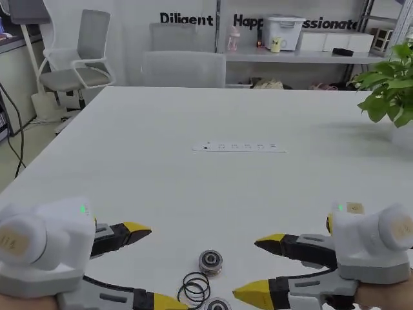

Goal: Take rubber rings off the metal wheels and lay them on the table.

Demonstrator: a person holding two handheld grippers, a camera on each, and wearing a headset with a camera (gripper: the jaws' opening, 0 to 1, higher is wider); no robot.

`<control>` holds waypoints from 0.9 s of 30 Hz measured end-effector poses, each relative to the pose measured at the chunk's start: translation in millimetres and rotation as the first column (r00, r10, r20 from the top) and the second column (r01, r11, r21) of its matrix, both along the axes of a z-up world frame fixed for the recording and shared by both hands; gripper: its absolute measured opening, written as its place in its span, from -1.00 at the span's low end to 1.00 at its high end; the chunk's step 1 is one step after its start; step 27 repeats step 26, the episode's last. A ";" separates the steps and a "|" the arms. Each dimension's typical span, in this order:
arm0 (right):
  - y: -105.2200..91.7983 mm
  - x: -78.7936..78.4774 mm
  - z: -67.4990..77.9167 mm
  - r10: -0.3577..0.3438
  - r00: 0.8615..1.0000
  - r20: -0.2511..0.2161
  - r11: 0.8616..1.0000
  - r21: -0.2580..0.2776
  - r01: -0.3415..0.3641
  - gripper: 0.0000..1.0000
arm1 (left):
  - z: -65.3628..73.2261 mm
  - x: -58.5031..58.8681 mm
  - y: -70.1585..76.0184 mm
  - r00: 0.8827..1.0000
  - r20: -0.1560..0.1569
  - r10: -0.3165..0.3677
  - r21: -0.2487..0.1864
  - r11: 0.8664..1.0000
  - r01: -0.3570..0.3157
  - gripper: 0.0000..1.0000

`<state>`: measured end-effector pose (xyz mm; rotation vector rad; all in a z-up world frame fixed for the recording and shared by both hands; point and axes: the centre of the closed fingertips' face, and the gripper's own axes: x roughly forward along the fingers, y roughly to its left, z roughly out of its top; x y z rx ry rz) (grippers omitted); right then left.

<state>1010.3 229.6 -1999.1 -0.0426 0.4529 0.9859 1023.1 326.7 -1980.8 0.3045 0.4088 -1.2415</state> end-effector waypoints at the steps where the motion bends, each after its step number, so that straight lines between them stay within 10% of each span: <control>1: -1.4 -0.6 -0.8 0.001 1.000 0.005 1.000 -0.008 -0.001 0.36 | -0.1 -0.3 0.3 1.000 0.001 -0.002 0.001 1.000 0.002 0.60; 27: -16.4 -10.5 -15.1 0.031 0.999 0.045 0.993 -0.115 -0.025 0.77 | -8.4 -5.9 6.8 1.000 0.002 -0.029 0.038 0.999 0.029 0.80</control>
